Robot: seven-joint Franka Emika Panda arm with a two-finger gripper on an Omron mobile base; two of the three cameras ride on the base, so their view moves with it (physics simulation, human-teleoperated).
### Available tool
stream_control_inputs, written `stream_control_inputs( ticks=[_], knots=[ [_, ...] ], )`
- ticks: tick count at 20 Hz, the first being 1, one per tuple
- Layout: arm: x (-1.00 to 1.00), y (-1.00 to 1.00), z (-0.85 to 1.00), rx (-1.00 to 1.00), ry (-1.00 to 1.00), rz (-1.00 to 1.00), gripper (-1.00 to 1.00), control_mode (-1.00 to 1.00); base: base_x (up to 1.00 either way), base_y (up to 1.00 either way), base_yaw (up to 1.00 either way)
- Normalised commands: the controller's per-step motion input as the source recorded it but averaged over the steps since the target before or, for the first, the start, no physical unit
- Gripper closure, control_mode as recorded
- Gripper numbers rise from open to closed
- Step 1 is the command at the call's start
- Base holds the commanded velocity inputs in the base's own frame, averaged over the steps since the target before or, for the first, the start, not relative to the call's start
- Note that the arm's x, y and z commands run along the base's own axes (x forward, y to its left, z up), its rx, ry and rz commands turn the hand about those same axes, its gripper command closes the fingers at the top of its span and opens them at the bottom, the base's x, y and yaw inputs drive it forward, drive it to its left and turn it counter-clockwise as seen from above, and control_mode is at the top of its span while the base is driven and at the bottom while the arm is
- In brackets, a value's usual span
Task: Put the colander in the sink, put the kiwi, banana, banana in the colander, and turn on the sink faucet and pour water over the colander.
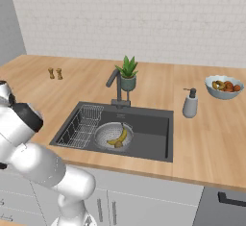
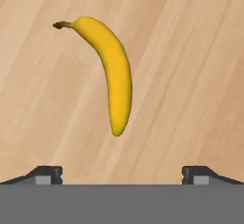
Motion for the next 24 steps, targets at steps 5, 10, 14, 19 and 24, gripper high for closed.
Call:
stream_control_inputs(
  ticks=[5,10,14,19,24],
  knots=[
    [0.12,0.09,-0.3,-0.12,0.0,0.0,-1.0,-1.0,0.0,0.0,0.0],
    [0.15,0.11,-0.2,-0.01,0.0,0.0,-1.0,-1.0,0.0,0.0,0.0],
    [0.16,0.15,-0.18,0.0,0.0,0.0,-1.0,-1.0,0.0,0.0,0.0],
    [0.2,0.03,-0.22,0.0,0.0,0.0,-1.0,-1.0,0.0,0.0,0.0],
    [0.14,0.02,-0.18,0.0,0.0,0.0,-1.0,-1.0,0.0,0.0,0.0]
  ],
)
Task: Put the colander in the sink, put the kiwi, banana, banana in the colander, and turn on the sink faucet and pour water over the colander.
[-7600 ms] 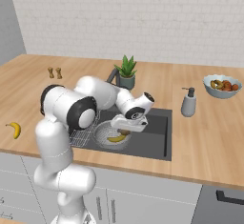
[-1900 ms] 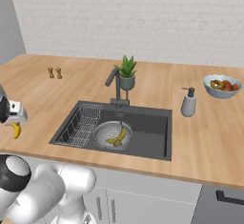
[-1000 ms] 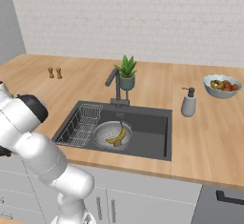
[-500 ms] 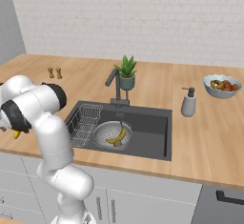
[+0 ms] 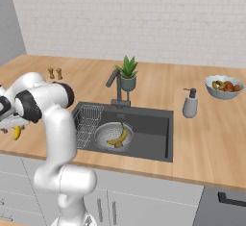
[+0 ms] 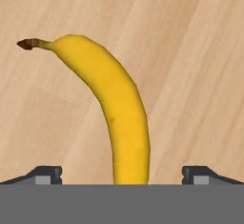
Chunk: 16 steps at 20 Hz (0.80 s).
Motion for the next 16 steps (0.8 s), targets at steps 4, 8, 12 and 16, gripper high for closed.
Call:
stream_control_inputs(
  ticks=[4,8,12,16],
  knots=[
    [0.19,0.0,-0.22,0.0,0.0,0.0,-1.0,-1.0,0.0,0.0,0.0],
    [0.08,-0.02,-0.25,0.0,0.0,0.0,-1.0,-1.0,0.0,0.0,0.0],
    [0.01,-0.05,-0.27,0.0,0.0,0.0,-1.0,-1.0,0.0,0.0,0.0],
    [0.01,-0.1,-0.24,0.0,0.0,0.0,-1.0,-1.0,0.0,0.0,0.0]
  ],
)
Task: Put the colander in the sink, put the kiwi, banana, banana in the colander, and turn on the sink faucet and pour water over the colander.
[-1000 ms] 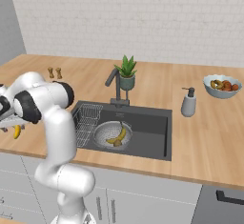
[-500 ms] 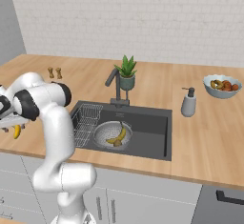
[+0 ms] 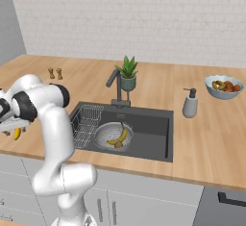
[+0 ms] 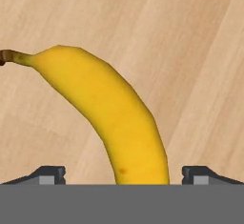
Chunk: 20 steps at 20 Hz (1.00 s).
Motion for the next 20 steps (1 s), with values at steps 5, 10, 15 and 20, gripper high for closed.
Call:
stream_control_inputs(
  ticks=[5,10,15,20],
  knots=[
    [0.0,-0.15,-0.26,0.03,0.0,0.0,1.0,-1.0,0.0,0.0,0.0],
    [0.03,-0.4,-0.24,0.0,0.0,0.02,1.0,-1.0,0.0,0.0,0.0],
    [-0.01,-0.47,-0.11,0.02,0.0,0.05,1.0,-1.0,0.0,0.0,0.0],
    [-0.17,-0.72,0.28,0.09,0.0,0.0,1.0,-1.0,0.0,0.0,0.0]
  ],
)
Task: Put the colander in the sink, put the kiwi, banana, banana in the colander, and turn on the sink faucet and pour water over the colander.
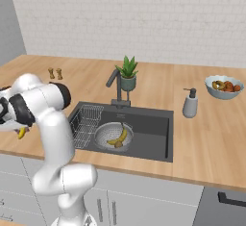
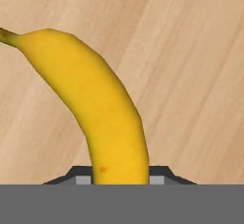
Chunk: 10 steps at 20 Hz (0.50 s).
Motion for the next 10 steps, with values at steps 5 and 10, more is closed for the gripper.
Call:
stream_control_inputs(
  ticks=[5,10],
  knots=[
    [-0.36,-0.76,0.62,0.2,0.0,0.0,1.0,-1.0,0.0,0.0,0.0],
    [-0.29,-0.9,0.56,0.18,0.0,0.0,1.0,-1.0,0.0,0.0,0.0]
  ],
)
